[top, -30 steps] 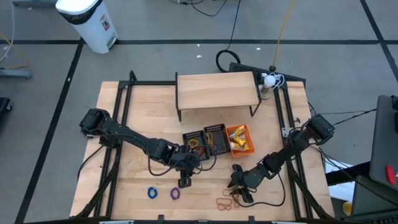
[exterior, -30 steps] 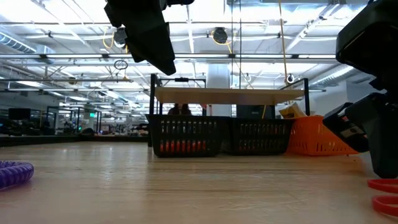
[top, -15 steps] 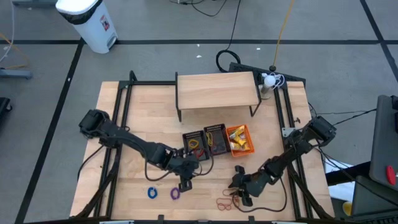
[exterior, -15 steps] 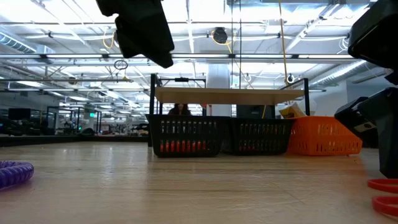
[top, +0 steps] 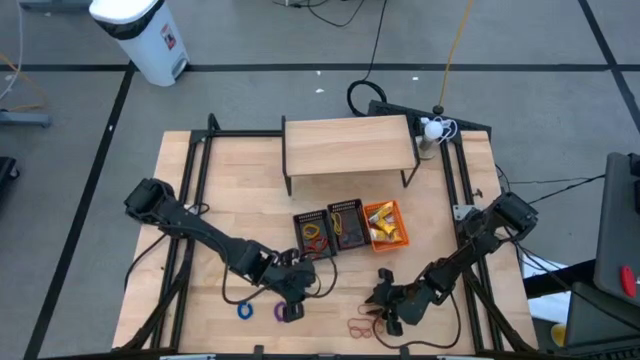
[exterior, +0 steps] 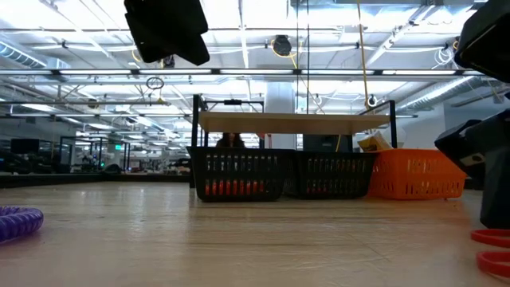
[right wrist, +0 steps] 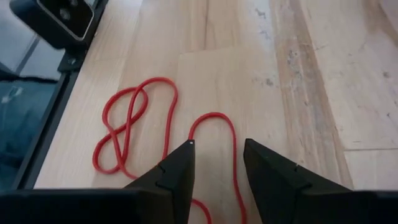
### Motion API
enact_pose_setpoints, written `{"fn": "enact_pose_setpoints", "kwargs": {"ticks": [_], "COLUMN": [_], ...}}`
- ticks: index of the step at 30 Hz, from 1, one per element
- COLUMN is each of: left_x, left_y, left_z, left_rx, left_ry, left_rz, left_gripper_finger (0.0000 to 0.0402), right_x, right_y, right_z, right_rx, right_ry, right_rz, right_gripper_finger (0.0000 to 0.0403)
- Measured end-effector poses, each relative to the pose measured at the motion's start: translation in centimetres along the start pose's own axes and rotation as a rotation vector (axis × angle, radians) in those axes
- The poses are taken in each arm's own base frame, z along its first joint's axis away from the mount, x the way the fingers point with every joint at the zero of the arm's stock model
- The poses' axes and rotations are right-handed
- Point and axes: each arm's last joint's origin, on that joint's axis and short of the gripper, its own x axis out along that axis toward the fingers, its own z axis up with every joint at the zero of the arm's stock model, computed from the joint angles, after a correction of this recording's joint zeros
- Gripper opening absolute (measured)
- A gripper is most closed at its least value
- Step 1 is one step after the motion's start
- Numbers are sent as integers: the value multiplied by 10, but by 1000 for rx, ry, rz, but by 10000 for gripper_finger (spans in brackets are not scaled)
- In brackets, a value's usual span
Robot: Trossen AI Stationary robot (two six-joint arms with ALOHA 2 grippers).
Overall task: Pick & Place Office Desk Supplies
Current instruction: Put the orange rubber band into the right black bin
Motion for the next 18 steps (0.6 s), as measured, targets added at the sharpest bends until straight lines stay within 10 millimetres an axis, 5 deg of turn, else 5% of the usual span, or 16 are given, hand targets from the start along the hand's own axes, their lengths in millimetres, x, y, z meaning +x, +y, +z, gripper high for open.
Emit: {"fn": "enact_pose_setpoints", "kwargs": {"ticks": [6, 18], "left_x": [0, 0], "left_y": [0, 0], "left_z": [1, 1], "left_rx": [-1, -1], "left_ry": [-3, -3], "left_rz": [0, 0], "left_gripper_finger": [124, 124], "right_x": [1, 1], "right_y": [0, -3], "right_z": [2, 0], "right_rx": [8, 28], "right_ry": [-37, -16], "right_rz": [-15, -47], "right_gripper_finger": [112, 6]}}
